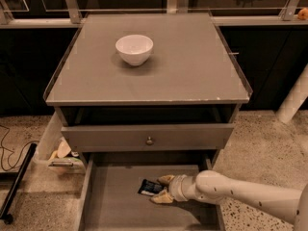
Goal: Place rxbar blueberry into middle drawer
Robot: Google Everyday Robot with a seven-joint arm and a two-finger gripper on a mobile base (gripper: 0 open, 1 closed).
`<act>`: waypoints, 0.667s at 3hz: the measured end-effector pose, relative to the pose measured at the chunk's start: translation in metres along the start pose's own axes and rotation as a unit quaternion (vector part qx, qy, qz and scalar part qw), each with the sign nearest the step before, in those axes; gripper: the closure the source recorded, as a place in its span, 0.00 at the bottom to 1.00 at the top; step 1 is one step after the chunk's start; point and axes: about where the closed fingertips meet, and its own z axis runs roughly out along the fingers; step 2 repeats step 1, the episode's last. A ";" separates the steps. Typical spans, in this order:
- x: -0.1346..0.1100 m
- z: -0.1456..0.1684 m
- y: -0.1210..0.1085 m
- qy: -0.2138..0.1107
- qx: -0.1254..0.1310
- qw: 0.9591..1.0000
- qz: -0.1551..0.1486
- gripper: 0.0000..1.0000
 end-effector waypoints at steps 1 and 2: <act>0.000 0.000 0.000 0.000 0.000 1.000 0.000 0.00; 0.000 0.000 0.000 0.000 0.000 1.000 0.000 0.00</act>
Offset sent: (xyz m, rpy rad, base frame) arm 0.0000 0.0000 0.0000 0.0000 0.0000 0.0000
